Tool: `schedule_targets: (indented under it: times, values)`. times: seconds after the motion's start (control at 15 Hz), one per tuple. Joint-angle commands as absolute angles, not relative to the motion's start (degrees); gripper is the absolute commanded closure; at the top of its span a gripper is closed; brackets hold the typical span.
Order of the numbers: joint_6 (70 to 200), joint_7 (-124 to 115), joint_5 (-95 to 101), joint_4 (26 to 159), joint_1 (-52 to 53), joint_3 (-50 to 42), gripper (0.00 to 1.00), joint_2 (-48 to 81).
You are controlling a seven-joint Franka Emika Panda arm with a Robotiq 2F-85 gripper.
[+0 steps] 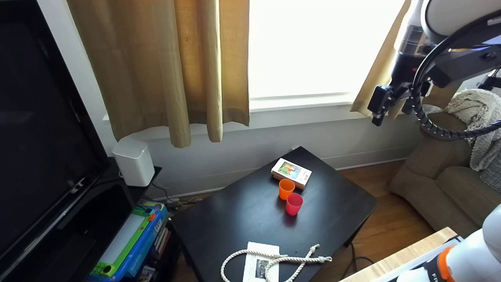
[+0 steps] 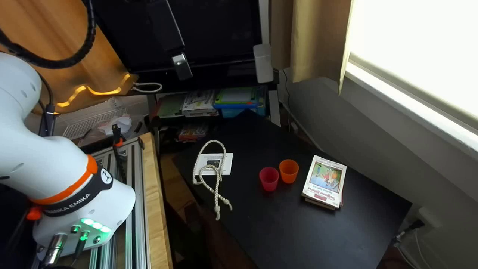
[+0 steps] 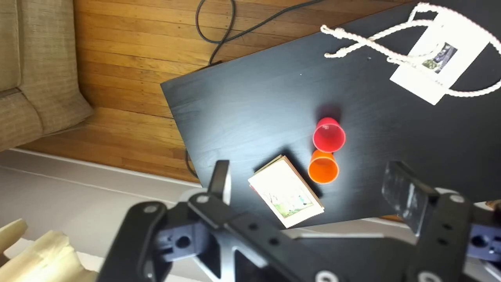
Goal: Stack the cups, then turn them upside down
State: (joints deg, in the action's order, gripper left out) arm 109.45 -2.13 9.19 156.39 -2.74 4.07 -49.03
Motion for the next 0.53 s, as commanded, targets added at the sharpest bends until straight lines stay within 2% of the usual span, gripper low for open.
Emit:
schedule_targets:
  times: [0.0, 0.47]
  values:
    - [115.6, 2.9, 7.1, 156.2, -1.9, -2.5, 0.00, -40.6]
    - [145.2, 16.2, -9.2, 155.7, 7.6, -8.1, 0.00, -14.8]
